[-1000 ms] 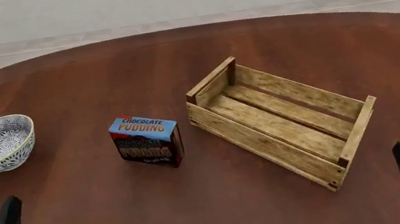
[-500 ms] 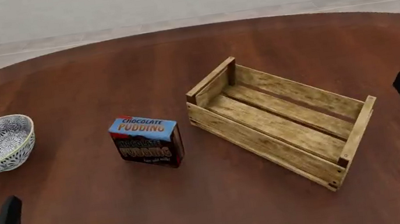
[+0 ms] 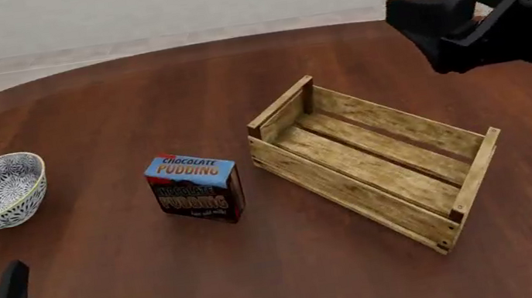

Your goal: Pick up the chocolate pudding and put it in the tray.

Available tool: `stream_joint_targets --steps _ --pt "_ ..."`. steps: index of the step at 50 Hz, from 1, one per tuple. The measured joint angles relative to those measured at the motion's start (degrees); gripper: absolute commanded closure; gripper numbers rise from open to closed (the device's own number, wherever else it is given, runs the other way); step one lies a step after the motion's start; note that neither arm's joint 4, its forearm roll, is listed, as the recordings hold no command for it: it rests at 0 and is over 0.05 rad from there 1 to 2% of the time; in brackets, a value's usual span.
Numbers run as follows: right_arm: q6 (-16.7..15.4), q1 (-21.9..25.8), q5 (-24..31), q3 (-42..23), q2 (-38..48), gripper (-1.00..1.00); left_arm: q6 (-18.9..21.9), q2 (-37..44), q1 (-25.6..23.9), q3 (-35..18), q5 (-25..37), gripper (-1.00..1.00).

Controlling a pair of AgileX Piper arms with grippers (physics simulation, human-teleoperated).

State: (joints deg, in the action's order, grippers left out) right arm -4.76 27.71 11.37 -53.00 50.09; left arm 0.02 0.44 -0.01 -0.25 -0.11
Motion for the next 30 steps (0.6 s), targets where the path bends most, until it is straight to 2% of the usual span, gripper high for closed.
stream_joint_targets --steps 20,30 --pt "-0.53 8.3 3.26 -18.01 21.68 -1.0 -0.01 0.0 0.01 0.0 0.0 -1.0" --pt "-0.81 11.24 5.13 -24.61 30.56 -1.0 -0.01 0.0 0.01 0.0 0.0 -1.0"
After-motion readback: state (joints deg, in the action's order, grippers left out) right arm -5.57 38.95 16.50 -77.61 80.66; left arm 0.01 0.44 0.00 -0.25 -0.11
